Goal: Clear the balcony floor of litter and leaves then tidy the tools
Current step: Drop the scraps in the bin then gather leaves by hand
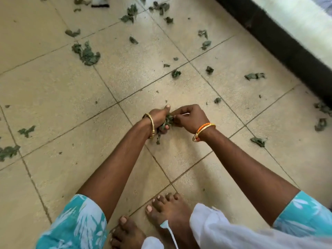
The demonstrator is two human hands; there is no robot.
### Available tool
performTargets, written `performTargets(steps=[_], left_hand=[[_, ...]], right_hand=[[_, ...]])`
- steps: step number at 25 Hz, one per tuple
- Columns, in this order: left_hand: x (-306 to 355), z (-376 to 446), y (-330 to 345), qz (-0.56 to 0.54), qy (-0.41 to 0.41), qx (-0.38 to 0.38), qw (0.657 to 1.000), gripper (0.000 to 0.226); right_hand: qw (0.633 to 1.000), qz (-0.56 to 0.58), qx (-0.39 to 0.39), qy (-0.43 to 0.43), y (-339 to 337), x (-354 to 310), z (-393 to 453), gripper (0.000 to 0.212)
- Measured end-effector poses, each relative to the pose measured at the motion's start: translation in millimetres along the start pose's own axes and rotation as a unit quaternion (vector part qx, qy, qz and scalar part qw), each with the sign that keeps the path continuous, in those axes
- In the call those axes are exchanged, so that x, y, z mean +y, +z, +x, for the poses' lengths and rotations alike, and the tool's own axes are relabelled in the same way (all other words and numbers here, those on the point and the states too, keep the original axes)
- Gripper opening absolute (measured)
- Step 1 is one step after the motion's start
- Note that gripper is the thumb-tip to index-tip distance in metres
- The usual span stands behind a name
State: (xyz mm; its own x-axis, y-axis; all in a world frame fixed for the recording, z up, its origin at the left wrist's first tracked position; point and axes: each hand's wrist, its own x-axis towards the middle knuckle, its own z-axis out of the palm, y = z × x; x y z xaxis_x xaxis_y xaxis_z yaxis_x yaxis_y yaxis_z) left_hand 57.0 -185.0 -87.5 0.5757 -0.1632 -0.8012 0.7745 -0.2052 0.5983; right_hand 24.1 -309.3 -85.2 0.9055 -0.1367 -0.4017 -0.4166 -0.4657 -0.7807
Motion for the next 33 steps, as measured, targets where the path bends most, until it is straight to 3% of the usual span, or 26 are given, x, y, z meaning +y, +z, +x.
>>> performTargets(steps=[4, 8, 9, 11, 14, 16, 19, 23, 26, 28, 33], left_hand=[[42.2, 1.5, 27.1, 0.101, 0.014, -0.007, 0.995, 0.037], [97.8, -23.8, 47.5, 0.198, 0.114, 0.007, 0.974, 0.035], [109.9, -31.7, 52.7, 0.212, 0.138, -0.001, 0.967, 0.035], [128.6, -44.8, 64.7, 0.243, 0.156, -0.031, 0.957, 0.036], [137.0, -48.1, 86.8, 0.289, 0.146, -0.053, 0.945, 0.036], [131.2, -40.2, 103.4, 0.301, 0.148, -0.049, 0.941, 0.034], [106.6, -19.7, 134.2, 0.311, 0.144, -0.053, 0.938, 0.028], [66.6, 8.3, 161.6, 0.273, 0.078, -0.056, 0.957, 0.019], [45.8, 24.8, 169.0, 0.217, 0.010, -0.086, 0.972, 0.027], [36.9, 34.6, 171.0, 0.208, 0.010, -0.105, 0.972, 0.034], [29.1, 36.0, 174.0, 0.133, 0.041, -0.136, 0.981, 0.036]], right_hand=[[0.997, 0.024, 0.072, -0.022, -24.0, -7.7, 4.8, 0.003], [0.972, 0.120, 0.202, -0.023, -66.5, -5.8, -5.0, 0.028], [0.965, 0.103, 0.241, -0.002, -76.1, 7.8, -8.7, 0.027], [0.945, -0.039, 0.312, 0.088, -94.7, 47.9, -19.1, 0.030], [0.908, -0.176, 0.302, 0.230, -110.1, 109.7, -47.3, 0.045], [0.918, -0.187, 0.289, 0.198, -107.9, 135.1, -61.4, 0.036], [0.923, -0.170, 0.338, 0.073, -105.7, 158.4, -73.2, 0.025], [0.899, 0.026, 0.430, 0.078, -121.5, 145.5, -70.9, 0.012], [0.903, 0.164, 0.391, 0.068, -126.4, 117.7, -53.7, 0.011], [0.911, 0.228, 0.338, 0.062, -125.5, 103.8, -40.2, 0.014], [0.946, 0.146, 0.285, 0.046, -116.9, 89.3, -25.1, 0.012]])
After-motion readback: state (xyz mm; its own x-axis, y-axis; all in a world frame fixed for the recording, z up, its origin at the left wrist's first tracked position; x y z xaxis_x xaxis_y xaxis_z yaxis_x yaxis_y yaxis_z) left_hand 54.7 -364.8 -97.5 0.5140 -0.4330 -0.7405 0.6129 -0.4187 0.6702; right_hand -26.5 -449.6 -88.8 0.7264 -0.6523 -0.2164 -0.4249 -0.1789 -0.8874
